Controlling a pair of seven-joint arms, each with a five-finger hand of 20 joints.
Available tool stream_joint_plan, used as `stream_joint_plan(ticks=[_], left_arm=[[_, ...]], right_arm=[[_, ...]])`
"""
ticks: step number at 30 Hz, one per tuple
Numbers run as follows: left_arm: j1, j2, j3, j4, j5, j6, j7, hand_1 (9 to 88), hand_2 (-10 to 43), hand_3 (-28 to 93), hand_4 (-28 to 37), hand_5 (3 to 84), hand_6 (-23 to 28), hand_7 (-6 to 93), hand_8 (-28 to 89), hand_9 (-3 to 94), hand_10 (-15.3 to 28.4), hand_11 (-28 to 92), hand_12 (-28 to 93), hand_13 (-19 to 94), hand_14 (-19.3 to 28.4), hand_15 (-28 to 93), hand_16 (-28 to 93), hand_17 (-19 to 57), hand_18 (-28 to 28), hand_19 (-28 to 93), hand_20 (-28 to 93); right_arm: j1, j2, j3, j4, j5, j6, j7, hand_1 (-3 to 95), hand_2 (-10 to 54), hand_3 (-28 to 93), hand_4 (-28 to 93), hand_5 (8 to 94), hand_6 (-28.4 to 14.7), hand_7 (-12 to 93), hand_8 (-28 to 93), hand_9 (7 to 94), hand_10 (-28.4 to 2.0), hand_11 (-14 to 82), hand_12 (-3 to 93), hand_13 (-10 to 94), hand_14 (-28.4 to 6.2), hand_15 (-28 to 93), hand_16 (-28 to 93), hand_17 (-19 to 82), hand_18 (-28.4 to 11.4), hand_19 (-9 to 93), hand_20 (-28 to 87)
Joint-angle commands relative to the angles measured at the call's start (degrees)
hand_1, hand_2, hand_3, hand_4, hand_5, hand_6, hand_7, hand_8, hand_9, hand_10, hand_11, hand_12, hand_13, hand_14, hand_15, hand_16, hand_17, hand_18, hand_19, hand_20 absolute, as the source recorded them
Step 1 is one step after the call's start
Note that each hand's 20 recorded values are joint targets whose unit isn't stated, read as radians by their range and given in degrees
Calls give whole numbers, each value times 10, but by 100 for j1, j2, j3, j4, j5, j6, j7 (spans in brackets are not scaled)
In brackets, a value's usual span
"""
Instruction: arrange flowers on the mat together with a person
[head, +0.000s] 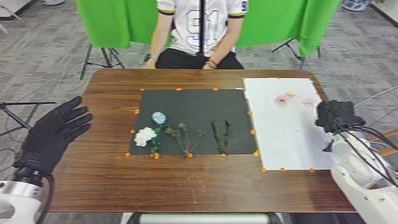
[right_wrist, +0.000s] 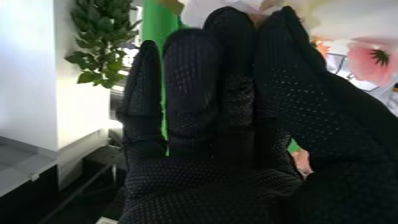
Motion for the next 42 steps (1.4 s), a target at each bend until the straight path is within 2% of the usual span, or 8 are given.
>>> stream_joint_plan(ticks=[1, 8, 13, 16, 21, 24, 31, 42], left_arm=[[87, -23, -7, -12, -16, 45, -27, 258, -25, 695, -247, 330, 45, 156, -78, 283, 123, 173, 200, 223, 150, 254, 42, -80, 229, 450, 125], [136, -61, -8, -41, -12, 54, -75, 259, -23, 693, -248, 330, 45, 155, -77, 283, 123, 174, 201, 223, 150, 254, 42, -80, 229, 450, 125], [142, -60, 3, -38, -12, 43, -117, 258, -24, 694, -246, 330, 45, 155, -77, 283, 124, 173, 200, 223, 150, 255, 43, -80, 229, 450, 125], [119, -49, 45, -34, -7, 63, -132, 258, -24, 694, -246, 329, 45, 156, -77, 282, 124, 173, 201, 222, 150, 255, 43, -80, 229, 450, 125], [79, -51, 106, -16, 0, 64, -184, 258, -24, 694, -247, 329, 45, 155, -77, 282, 124, 174, 201, 223, 150, 256, 43, -80, 229, 450, 125], [76, -41, 122, -8, -1, 78, -160, 258, -24, 693, -247, 329, 45, 155, -77, 283, 124, 174, 201, 222, 150, 256, 42, -80, 229, 451, 125], [47, -20, 139, 4, -14, 104, -195, 257, -24, 695, -247, 329, 45, 156, -77, 283, 124, 174, 200, 223, 150, 255, 42, -80, 229, 450, 125], [-1, 5, 182, 26, -18, 101, -196, 258, -22, 693, -248, 330, 45, 156, -77, 283, 124, 174, 200, 222, 151, 255, 42, -81, 229, 451, 125]], right_arm=[[-87, -101, -32, -420, -139, 647, -202, 516, -95, 768, -282, 671, 41, 495, -7, 814, -56, 252, 533, 704, -49, 617, 357, 289, -154, 671, 431], [556, -485, -765, -1159, 106, 1444, -1011, 512, -95, 780, -282, 681, 38, 492, -8, 820, -54, 252, 537, 709, -47, 622, 360, 293, -155, 678, 435], [1532, -894, -1834, -1178, 627, 1377, -1840, 513, -95, 780, -283, 680, 38, 493, -6, 822, -55, 253, 540, 708, -46, 624, 361, 293, -155, 679, 437], [1985, -1139, -2393, -1179, 964, 1021, -2145, 513, -95, 777, -283, 679, 38, 494, -5, 820, -56, 250, 539, 707, -45, 623, 362, 293, -155, 678, 437], [2481, -1510, -3081, -955, 1016, 620, -2559, 513, -95, 776, -283, 679, 39, 494, -6, 822, -53, 246, 534, 707, -45, 620, 360, 293, -153, 676, 435], [2684, -1644, -3410, -736, 969, 421, -2731, 513, -95, 775, -283, 679, 39, 494, -7, 822, -53, 245, 534, 708, -45, 619, 360, 293, -153, 674, 434], [3019, -1835, -4032, -220, 373, 11, -2802, 513, -95, 773, -283, 677, 41, 497, -9, 822, -52, 244, 536, 708, -45, 618, 361, 292, -152, 673, 434], [3365, -2127, -4553, 333, -3, 182, -2571, 512, -95, 774, -283, 674, 43, 502, -11, 821, -52, 240, 536, 708, -42, 612, 366, 291, -152, 669, 433]])
